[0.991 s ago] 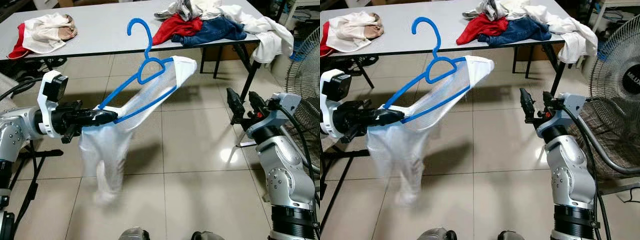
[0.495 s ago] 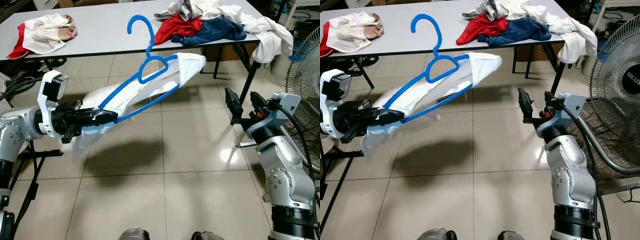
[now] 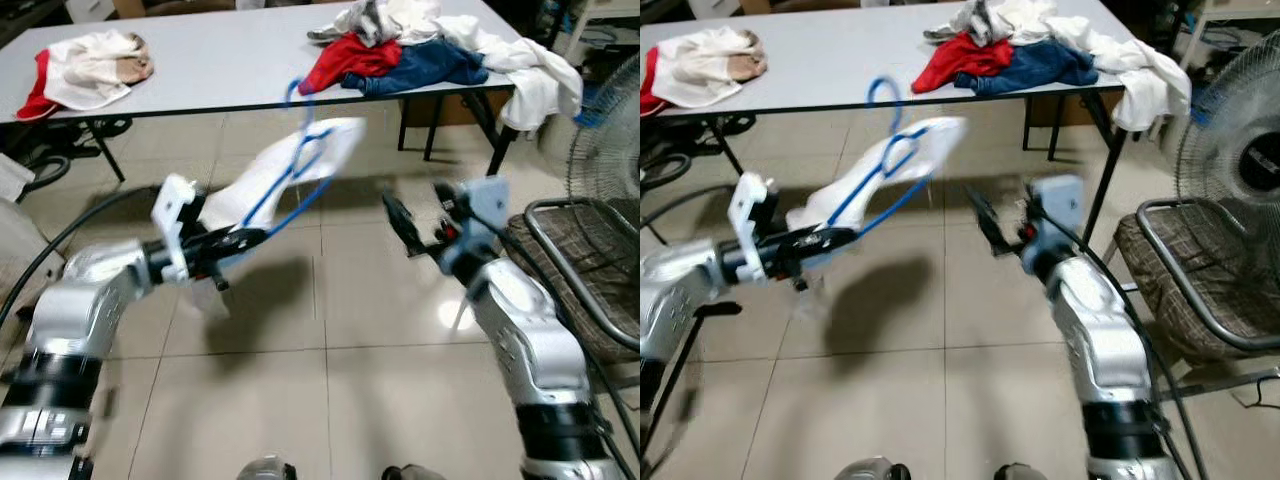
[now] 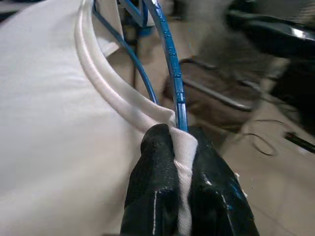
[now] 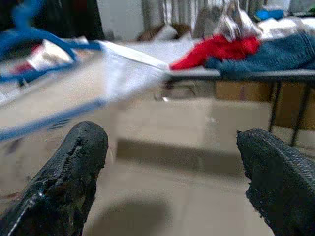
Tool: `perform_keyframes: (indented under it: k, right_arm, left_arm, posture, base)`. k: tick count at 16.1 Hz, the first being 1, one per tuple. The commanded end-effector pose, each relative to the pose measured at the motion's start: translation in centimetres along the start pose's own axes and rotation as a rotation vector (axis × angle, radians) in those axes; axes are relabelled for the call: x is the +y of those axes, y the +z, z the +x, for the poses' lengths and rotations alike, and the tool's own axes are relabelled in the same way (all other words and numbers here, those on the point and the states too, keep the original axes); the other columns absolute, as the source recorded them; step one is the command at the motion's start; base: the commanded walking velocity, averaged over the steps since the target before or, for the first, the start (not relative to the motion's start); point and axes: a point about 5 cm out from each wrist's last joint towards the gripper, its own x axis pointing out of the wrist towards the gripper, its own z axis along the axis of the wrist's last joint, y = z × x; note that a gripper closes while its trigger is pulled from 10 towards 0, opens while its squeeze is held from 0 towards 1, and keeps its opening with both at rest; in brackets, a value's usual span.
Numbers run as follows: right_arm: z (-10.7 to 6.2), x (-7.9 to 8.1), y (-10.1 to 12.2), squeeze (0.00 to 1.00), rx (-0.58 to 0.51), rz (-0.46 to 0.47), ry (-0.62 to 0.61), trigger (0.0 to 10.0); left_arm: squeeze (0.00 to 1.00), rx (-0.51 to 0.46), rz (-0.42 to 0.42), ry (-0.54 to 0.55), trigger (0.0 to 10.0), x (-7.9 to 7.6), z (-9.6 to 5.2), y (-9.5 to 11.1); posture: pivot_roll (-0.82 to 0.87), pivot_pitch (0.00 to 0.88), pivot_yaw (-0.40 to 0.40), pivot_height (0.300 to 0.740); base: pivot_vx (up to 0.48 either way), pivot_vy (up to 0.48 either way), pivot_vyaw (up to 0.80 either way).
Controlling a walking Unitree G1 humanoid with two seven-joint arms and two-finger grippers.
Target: Hang hanger
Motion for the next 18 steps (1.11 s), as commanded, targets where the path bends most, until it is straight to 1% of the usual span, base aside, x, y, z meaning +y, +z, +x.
perform_keyframes:
  k: [1,2,3,4,5,6,7,8,9,10,11,12,13,14,15,16,18]
  right_arm:
    - [0.2,0.8,-0.5,0.00,0.021,-0.038,0.034,10.0]
    - [0.2,1.0,-0.9,0.00,0.035,-0.051,0.039,10.0]
    - [-0.1,1.2,-1.4,0.00,0.042,-0.060,0.046,10.0]
    - [-0.4,1.5,-1.5,0.00,0.020,-0.054,0.069,10.0]
    - [-0.6,1.6,-1.1,0.00,-0.019,-0.036,0.105,10.0]
    - [-0.7,1.5,-0.5,0.00,-0.049,-0.050,0.155,10.0]
    - [-1.1,1.4,0.9,0.00,-0.082,-0.081,0.350,10.0]
    - [-1.2,1.1,1.5,0.40,-0.077,-0.091,0.441,10.0]
    - [-1.5,0.5,2.4,1.00,-0.060,-0.120,0.592,10.0]
    - [-1.7,-0.1,3.0,1.00,-0.034,-0.162,0.699,10.0]
    - [-1.4,-0.8,3.8,1.00,0.001,-0.215,0.781,10.0]
    - [-1.0,-1.3,4.7,1.00,0.014,-0.270,0.839,10.0]
    - [-0.8,-1.5,5.2,1.00,0.025,-0.302,0.882,10.0]
    - [-0.4,-1.4,6.0,0.00,0.035,-0.358,0.953,10.0]
    - [0.0,-0.9,6.5,0.00,0.048,-0.414,1.027,10.0]
    - [0.0,-0.4,6.7,0.00,0.062,-0.444,1.089,10.0]
    - [0.4,1.0,6.4,0.00,0.089,-0.469,1.235,10.0]
  left_arm:
    - [0.00,-0.005,0.024,0.070,0.0,-0.1,0.1,-0.6]
    - [0.00,-0.003,0.025,0.121,0.0,0.0,0.1,-1.2]
    - [0.00,0.020,0.035,0.201,0.0,-0.2,-0.2,-2.8]
    - [0.00,0.044,0.055,0.217,0.0,-0.8,-0.5,-3.9]
    - [0.00,0.049,0.082,0.197,0.0,-1.4,-0.8,-4.1]
    - [0.00,0.043,0.100,0.144,0.0,-1.9,-1.1,-4.0]
    - [0.00,0.044,0.147,0.011,0.0,-2.9,-1.8,-3.5]
    - [0.00,0.054,0.160,-0.042,0.0,-3.1,-2.2,-3.1]
    - [0.00,0.083,0.192,-0.121,0.0,-3.2,-3.1,-2.5]
    - [0.00,0.105,0.219,-0.169,0.0,-3.1,-3.8,-1.9]
    - [0.00,0.125,0.242,-0.230,0.0,-3.1,-4.5,-1.2]
    - [0.00,0.154,0.279,-0.274,0.0,-3.0,-4.9,-0.7]
    - [0.00,0.183,0.311,-0.299,0.0,-2.9,-5.2,-0.5]
    - [0.00,0.207,0.332,-0.332,0.0,-2.9,-5.4,-0.3]
    - [0.00,0.208,0.346,-0.380,0.0,-3.2,-5.4,0.2]
    - [0.00,0.208,0.358,-0.416,0.0,-3.5,-5.3,0.5]
    - [0.00,0.206,0.406,-0.455,0.0,-3.8,-4.7,1.1]
  posture:
    - [-0.04,0.026,0.071,0.740]
    - [-0.04,0.027,0.068,0.740]
    - [-0.04,0.029,0.051,0.740]
    - [-0.03,0.032,0.036,0.740]
    - [-0.02,0.032,0.024,0.740]
    - [-0.02,0.034,0.015,0.740]
    - [-0.01,0.035,-0.002,0.740]
    - [0.00,0.041,-0.010,0.740]
    - [-0.01,0.046,-0.019,0.740]
    - [-0.01,0.052,-0.026,0.740]
    - [-0.01,0.059,-0.035,0.740]
    - [-0.01,0.065,-0.044,0.740]
    - [-0.01,0.074,-0.060,0.740]
    - [-0.01,0.077,-0.063,0.740]
    - [-0.02,0.077,-0.065,0.740]
    - [-0.02,0.070,-0.067,0.740]
    - [-0.01,0.051,-0.073,0.740]
  base:
    - [0.000,0.000,0.00]
    - [0.000,0.000,0.00]
    - [0.000,0.000,0.00]
    - [0.000,0.000,0.00]
    - [0.000,0.000,0.00]
    - [0.000,0.000,0.00]
    - [0.000,0.000,0.00]
    - [0.000,0.000,0.00]
    - [0.000,0.000,0.00]
    - [0.000,0.000,0.00]
    - [0.000,0.000,0.00]
    - [0.000,0.000,0.00]
    - [0.000,0.000,0.00]
    - [0.000,0.000,0.00]
    - [0.000,0.000,0.00]
    - [0.000,0.000,0.00]
    - [0.000,0.000,0.00]
